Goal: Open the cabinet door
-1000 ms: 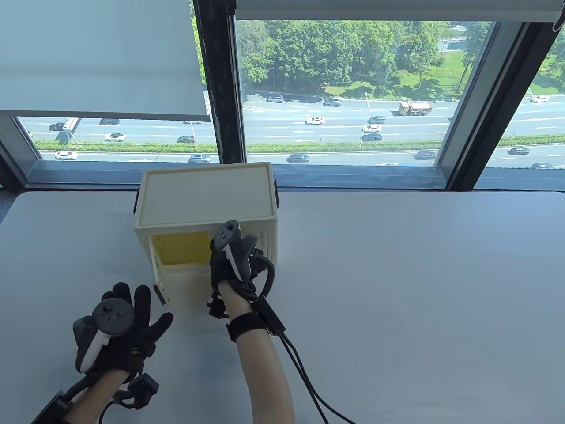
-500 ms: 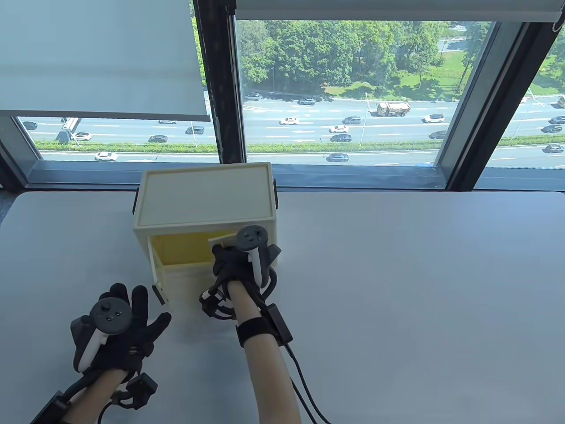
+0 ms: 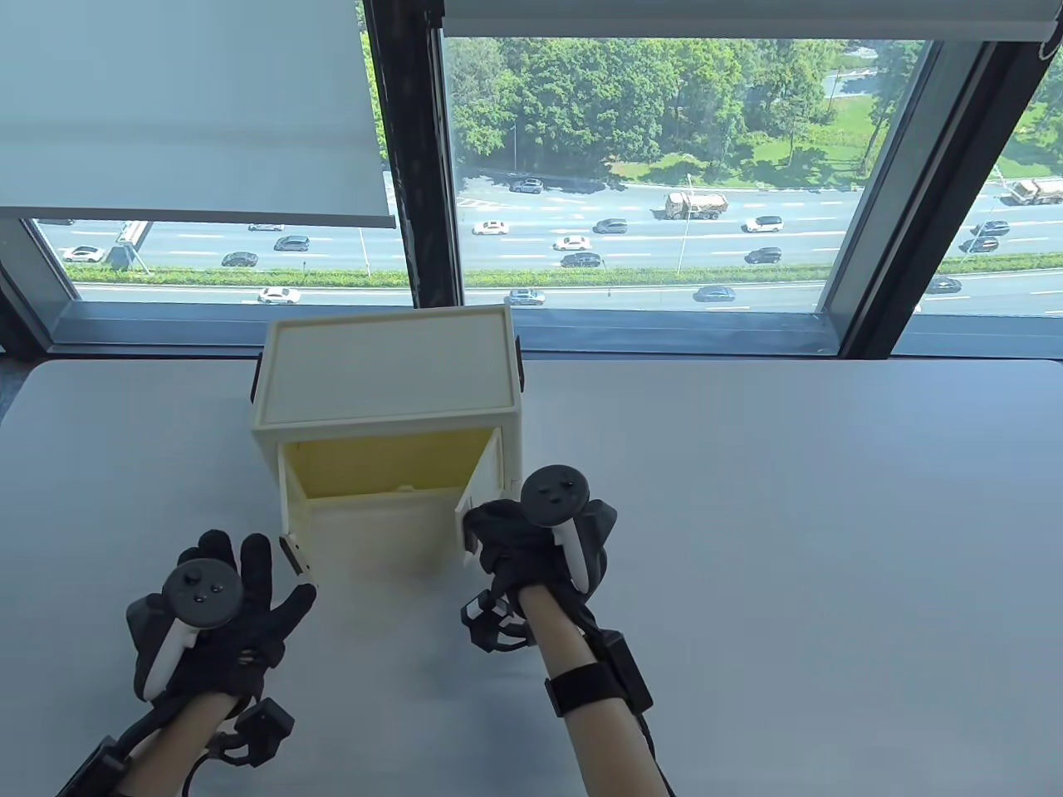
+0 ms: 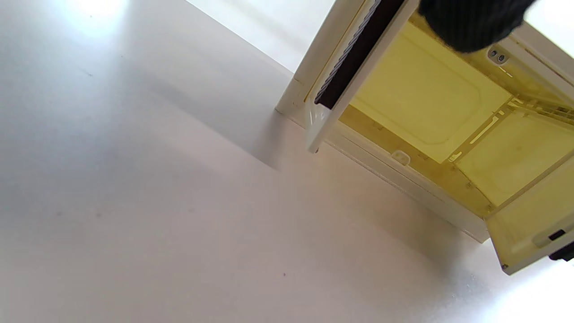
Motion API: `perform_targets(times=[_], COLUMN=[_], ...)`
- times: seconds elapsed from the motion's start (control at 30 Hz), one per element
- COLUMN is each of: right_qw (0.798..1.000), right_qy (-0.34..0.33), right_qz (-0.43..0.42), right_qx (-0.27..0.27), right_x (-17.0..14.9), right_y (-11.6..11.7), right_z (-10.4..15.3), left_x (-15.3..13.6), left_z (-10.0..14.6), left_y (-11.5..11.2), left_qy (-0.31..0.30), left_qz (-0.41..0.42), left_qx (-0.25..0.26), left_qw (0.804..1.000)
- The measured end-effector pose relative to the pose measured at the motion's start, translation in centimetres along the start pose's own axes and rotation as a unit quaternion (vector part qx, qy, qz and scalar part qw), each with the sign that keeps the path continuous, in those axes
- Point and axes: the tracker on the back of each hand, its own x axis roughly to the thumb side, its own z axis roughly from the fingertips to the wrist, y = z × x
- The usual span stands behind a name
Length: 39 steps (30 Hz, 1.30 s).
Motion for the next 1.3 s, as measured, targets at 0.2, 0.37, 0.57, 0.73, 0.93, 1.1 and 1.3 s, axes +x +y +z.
perform_targets(times=[0.2,0.37,0.57,0.73,0.93,1.1,1.3], right_qw=[0.999,0.998,0.99,0.976,0.952,0.943,0.947], right_qy=[0.006,0.017,-0.014,-0.053,-0.105,-0.116,-0.106], right_qz=[0.025,0.029,0.08,0.154,0.223,0.262,0.273], right_qx=[-0.035,-0.061,-0.112,-0.145,-0.181,-0.166,-0.133], right_x=[-1.5,-2.5,-2.6,-2.3,-2.7,-3.8,-5.7], right_y=[-2.4,-3.7,-5.3,-6.4,-6.7,-5.7,-4.0], right_z=[0.2,0.1,1.3,3.1,5.7,6.5,5.7], left_x=[-0.1,-0.2,-0.2,-0.1,-0.2,-0.1,-0.2], left_z=[0.0,0.0,0.0,0.0,0.0,0.0,0.0], left_y=[0.2,0.3,0.6,0.5,0.6,0.5,0.5], left_qy=[0.002,0.002,-0.001,-0.002,-0.005,-0.008,-0.007], left_qz=[0.005,0.008,0.012,0.01,0.013,0.015,0.015], left_qx=[0.003,0.005,0.01,0.009,0.011,0.011,0.014], left_qw=[1.0,1.0,1.0,1.0,1.0,1.0,1.0])
